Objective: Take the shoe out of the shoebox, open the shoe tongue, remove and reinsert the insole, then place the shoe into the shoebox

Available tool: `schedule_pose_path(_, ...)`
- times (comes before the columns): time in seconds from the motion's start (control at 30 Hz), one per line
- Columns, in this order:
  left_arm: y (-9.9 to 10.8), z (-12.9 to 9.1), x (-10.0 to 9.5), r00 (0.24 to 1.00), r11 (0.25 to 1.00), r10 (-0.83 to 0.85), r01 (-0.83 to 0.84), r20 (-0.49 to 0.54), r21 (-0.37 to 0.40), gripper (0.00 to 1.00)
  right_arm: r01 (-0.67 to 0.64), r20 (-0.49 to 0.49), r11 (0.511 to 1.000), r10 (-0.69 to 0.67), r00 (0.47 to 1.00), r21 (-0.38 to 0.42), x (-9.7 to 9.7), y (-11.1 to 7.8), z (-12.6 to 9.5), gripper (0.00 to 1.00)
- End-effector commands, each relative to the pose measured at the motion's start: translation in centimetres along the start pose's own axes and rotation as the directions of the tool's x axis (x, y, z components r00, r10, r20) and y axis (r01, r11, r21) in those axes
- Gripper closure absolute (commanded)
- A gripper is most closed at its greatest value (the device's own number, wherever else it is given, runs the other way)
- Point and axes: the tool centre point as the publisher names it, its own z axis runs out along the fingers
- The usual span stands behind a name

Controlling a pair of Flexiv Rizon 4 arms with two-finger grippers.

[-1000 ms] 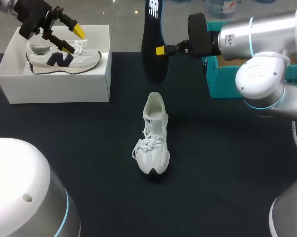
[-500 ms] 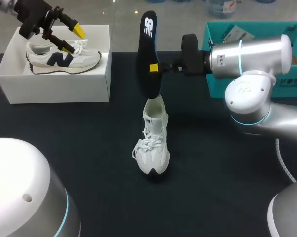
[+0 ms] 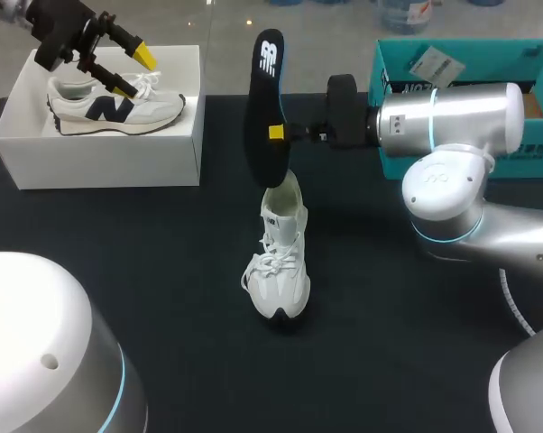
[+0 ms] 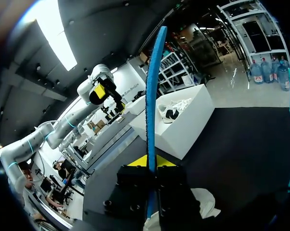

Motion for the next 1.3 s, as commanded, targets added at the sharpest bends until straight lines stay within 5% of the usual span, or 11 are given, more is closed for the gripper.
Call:
schedule_pose_path(0.03,0.0,-0.1,0.0,1.000,1.000,0.001,-0.001,-0.002,0.002,0.00,0.007,-0.002,1.000,-0.007,1.000,0.001,-0.1,-0.1,0.4,1.00)
schedule_pose_path(0.37,0.0,-0.1,0.0,1.000,1.000,0.001,-0.001,-0.002,0.002,0.00,0.168,-0.111,0.984,-0.161,0.981,0.062,-1.6,-1.0,3.0,1.00)
schedule_pose_path(0.73,0.0,-0.1,0.0,1.000,1.000,0.001,-0.001,-0.002,0.002,0.00,0.149,-0.157,0.985,-0.134,0.978,0.083,-2.9,-3.0,3.7,1.00)
schedule_pose_path(1.3,0.0,-0.1,0.0,1.000,1.000,0.001,-0.001,-0.002,0.002,0.00,0.120,-0.157,0.988,-0.103,0.982,0.101,-2.2,-4.8,3.8,1.00)
